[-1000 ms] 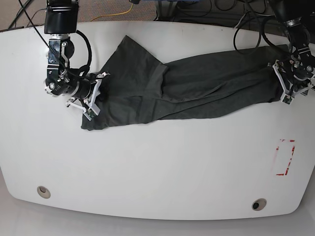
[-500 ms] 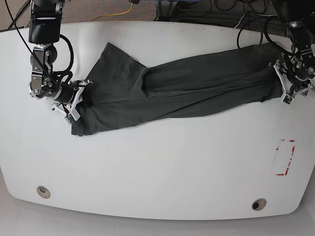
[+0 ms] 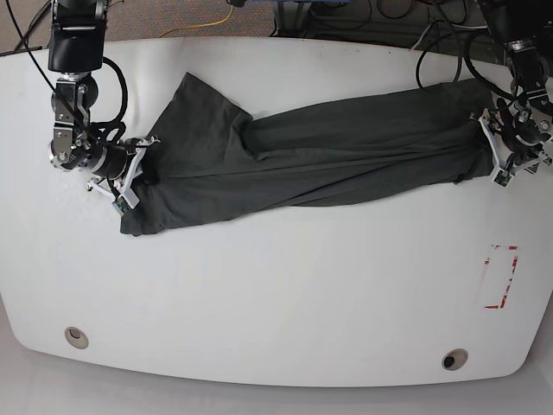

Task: Layout the t-shirt on the table in an organized manner, then fold the t-shirt properly
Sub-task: 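Release the right gripper and lift it off the strip end, then move the right gripper along the strip and grasp its edge, then pull the strip end with the right gripper away from the left gripper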

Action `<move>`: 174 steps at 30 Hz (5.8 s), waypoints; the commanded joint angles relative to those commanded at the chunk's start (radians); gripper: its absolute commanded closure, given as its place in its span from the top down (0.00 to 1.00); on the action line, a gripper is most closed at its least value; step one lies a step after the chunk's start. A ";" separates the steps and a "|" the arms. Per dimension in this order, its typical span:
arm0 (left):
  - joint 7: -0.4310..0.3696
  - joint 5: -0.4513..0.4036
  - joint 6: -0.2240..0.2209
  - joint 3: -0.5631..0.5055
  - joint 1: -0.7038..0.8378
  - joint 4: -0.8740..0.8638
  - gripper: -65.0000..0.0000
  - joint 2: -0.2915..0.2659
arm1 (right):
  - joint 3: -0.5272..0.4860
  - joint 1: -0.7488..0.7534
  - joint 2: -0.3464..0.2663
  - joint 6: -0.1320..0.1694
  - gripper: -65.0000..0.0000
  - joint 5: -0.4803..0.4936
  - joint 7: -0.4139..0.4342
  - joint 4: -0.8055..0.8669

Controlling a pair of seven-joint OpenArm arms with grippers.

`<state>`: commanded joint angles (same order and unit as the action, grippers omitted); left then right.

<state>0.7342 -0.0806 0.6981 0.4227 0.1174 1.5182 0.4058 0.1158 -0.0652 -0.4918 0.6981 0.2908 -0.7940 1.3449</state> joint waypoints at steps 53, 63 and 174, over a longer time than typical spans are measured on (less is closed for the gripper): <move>0.152 0.002 0.000 -0.035 0.040 0.298 0.61 -0.140 | 0.482 0.316 0.473 0.000 0.80 0.012 -0.563 0.637; 0.152 -0.002 0.000 -0.052 0.012 0.278 0.61 -0.138 | 0.480 0.327 0.494 0.000 0.80 0.014 -0.563 0.597; 0.152 0.006 0.000 -0.054 0.038 0.354 0.61 -0.126 | 0.249 -0.137 0.221 -0.163 0.86 0.565 -0.562 0.322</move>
<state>0.8861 -0.0744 0.6981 0.3690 0.1557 1.8727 0.2800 0.3644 -0.2018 -0.2708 0.5347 0.8554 -1.3556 1.6671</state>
